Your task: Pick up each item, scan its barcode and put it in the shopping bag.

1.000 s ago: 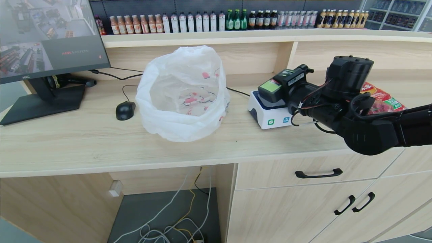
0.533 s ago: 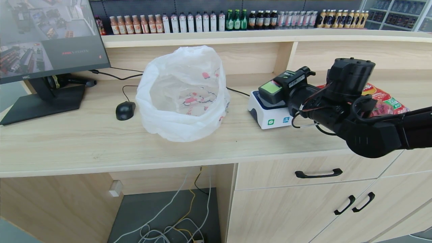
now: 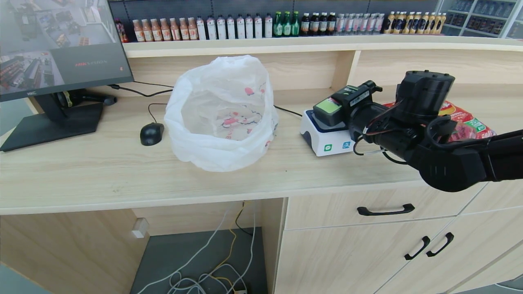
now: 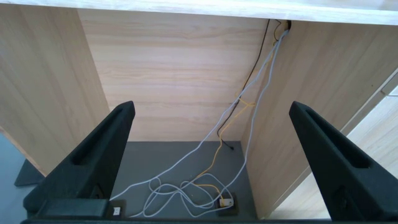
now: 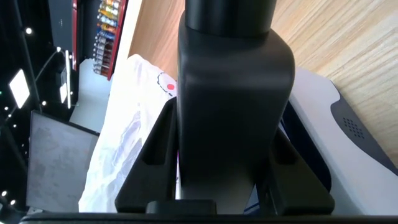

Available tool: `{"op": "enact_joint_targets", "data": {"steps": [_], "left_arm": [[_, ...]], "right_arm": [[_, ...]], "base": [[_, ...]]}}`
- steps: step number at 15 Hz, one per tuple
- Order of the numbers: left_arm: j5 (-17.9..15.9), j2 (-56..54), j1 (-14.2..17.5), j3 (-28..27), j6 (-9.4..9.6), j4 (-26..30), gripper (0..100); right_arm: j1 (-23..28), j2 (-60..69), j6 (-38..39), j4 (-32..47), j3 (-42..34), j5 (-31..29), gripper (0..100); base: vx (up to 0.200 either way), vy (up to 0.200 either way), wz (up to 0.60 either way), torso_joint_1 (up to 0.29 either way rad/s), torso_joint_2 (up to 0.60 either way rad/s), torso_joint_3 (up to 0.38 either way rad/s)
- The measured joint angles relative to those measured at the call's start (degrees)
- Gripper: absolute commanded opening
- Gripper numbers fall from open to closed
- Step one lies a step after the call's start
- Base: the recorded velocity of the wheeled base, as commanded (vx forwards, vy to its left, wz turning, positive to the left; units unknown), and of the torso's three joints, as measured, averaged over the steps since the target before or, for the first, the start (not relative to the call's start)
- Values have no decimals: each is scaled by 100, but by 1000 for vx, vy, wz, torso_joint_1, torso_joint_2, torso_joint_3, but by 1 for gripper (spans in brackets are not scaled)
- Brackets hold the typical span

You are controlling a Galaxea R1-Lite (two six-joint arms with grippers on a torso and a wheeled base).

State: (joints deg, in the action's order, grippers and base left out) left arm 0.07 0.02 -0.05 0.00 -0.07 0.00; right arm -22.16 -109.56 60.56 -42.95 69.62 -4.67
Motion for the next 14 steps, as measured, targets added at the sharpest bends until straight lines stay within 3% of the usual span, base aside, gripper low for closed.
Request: {"op": "enact_joint_targets", "data": {"steps": [8, 14], "left_arm": [[-2, 0, 2, 0, 0, 0, 100], [-2, 0, 0, 0, 0, 0, 100]], "right_arm": [[-149, 283, -84, -122, 35, 0, 0], [-197, 630, -1302, -449, 37, -1, 0]], "base": [[0, 0, 0, 0, 0, 0], [0, 0, 0, 0, 0, 0]]}}
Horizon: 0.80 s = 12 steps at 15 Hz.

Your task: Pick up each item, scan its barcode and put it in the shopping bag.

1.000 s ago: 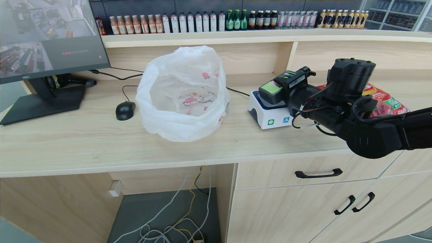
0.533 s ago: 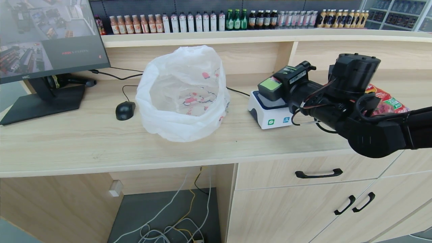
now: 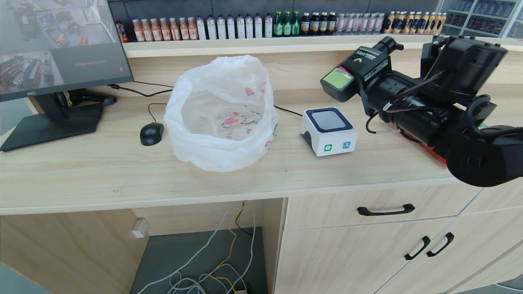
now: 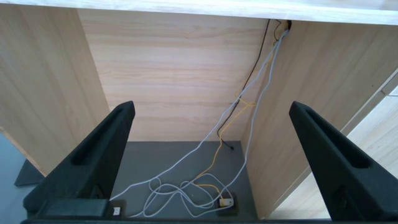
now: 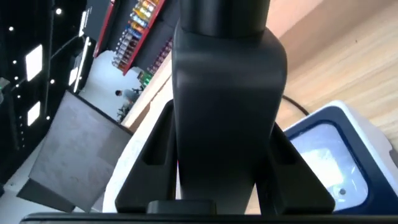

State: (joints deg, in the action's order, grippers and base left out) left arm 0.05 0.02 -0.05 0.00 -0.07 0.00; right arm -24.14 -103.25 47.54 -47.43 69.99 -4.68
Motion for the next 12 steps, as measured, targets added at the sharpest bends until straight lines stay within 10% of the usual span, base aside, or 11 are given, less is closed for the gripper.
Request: {"op": "enact_joint_targets", "data": {"steps": [12], "left_arm": [[0, 0, 2, 0, 0, 0, 100]], "right_arm": [[-444, 653, -5001, -2255, -1669, 34, 0]], "base": [[0, 0, 0, 0, 0, 0]]}}
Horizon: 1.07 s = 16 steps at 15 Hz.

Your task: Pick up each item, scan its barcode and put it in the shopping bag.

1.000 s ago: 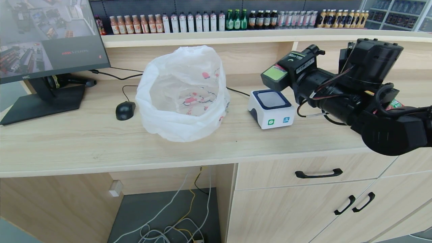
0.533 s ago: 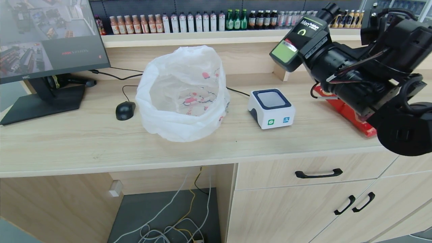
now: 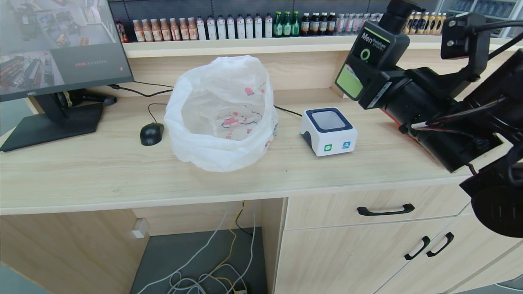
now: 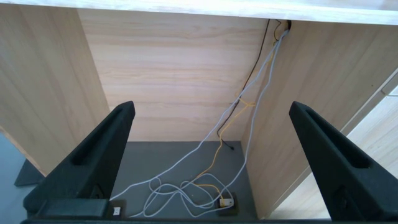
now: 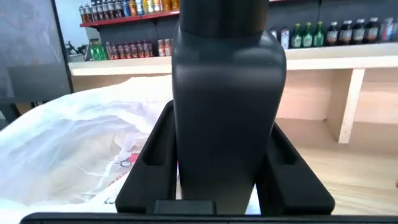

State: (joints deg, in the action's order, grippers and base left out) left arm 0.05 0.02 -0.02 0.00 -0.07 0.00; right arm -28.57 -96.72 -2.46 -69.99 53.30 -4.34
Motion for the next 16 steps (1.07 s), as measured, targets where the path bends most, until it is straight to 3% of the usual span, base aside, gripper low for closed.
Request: {"op": "enact_joint_targets", "data": {"steps": [3, 6, 12, 16], "left_arm": [[0, 0, -5, 0, 2, 0, 100], [0, 0, -2, 0, 2, 2, 100], [0, 0, 2, 0, 0, 0, 100], [2, 0, 2, 0, -15, 0, 100]], "right_arm": [[-26, 122, -627, -827, -492, 54, 0], [173, -207, -779, -1844, -831, 267, 0], [363, -692, -823, -1996, -901, 183, 0], [352, -746, -585, -1998, -813, -74, 0]], "base": [[0, 0, 0, 0, 0, 0], [0, 0, 0, 0, 0, 0], [0, 0, 0, 0, 0, 0], [0, 200, 0, 4, 2, 4]]}}
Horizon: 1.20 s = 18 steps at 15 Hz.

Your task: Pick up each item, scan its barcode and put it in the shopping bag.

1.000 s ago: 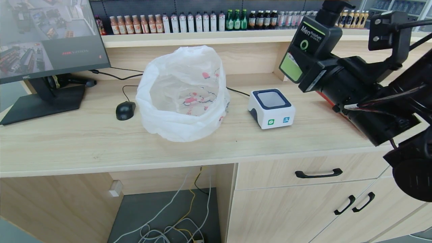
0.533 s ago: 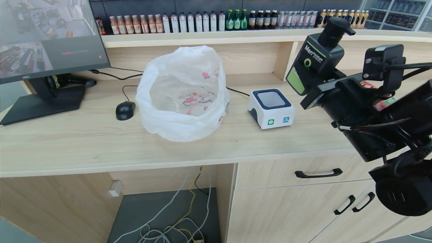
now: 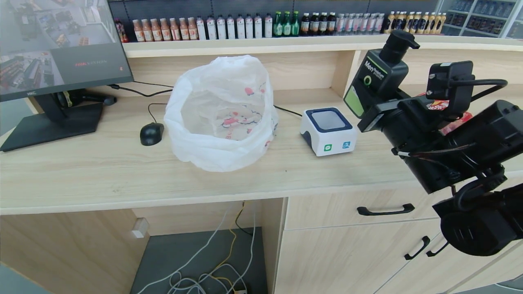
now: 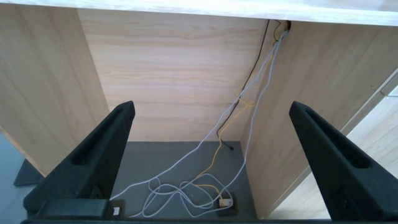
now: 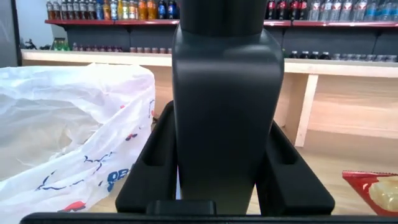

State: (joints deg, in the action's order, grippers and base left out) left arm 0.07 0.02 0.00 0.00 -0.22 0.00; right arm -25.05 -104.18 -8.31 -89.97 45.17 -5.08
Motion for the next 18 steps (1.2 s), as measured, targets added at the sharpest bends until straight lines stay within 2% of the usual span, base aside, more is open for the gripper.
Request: {"op": "enact_joint_targets", "data": {"steps": [11, 18], "left_arm": [[0, 0, 0, 0, -2, 2, 100], [-2, 0, 0, 0, 15, 0, 100]], "right_arm": [[24, 171, 68, 0, 163, -11, 0], [9, 305, 68, 9, 32, -11, 0]], "base": [[0, 200, 0, 1, 4, 3], [0, 0, 0, 0, 0, 0]]}}
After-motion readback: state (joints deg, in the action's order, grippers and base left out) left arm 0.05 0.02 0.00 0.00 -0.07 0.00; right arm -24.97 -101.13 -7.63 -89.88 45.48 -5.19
